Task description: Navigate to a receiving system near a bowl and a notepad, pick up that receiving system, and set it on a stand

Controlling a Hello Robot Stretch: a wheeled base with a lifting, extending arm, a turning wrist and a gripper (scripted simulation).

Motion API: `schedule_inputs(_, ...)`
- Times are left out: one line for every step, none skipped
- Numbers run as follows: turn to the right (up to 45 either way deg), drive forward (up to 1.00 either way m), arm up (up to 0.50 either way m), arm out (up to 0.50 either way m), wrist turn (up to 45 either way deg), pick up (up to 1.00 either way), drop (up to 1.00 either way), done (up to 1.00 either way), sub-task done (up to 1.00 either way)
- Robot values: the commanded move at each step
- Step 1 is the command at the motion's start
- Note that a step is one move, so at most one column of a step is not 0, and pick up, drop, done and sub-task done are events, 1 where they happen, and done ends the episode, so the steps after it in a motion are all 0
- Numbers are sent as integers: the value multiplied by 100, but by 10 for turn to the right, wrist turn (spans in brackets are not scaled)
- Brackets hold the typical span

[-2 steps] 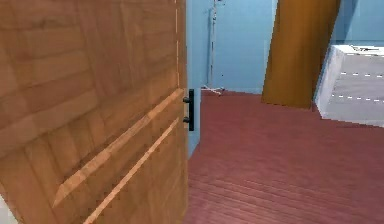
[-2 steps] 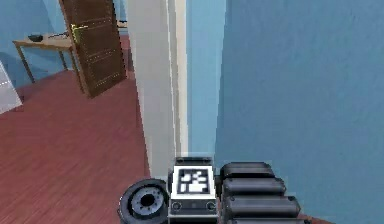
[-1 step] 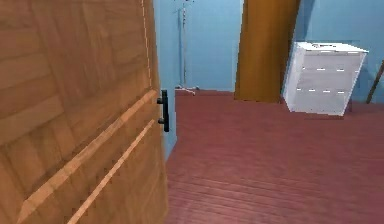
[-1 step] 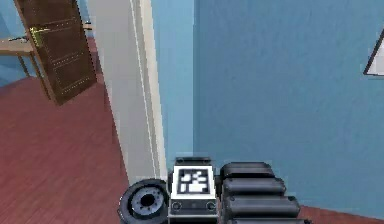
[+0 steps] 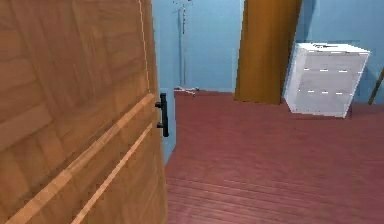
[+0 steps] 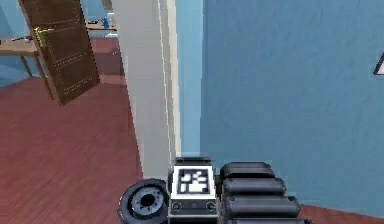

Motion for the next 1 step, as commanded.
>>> schedule_inputs(90,0,0,0,0,0,0,0,0)
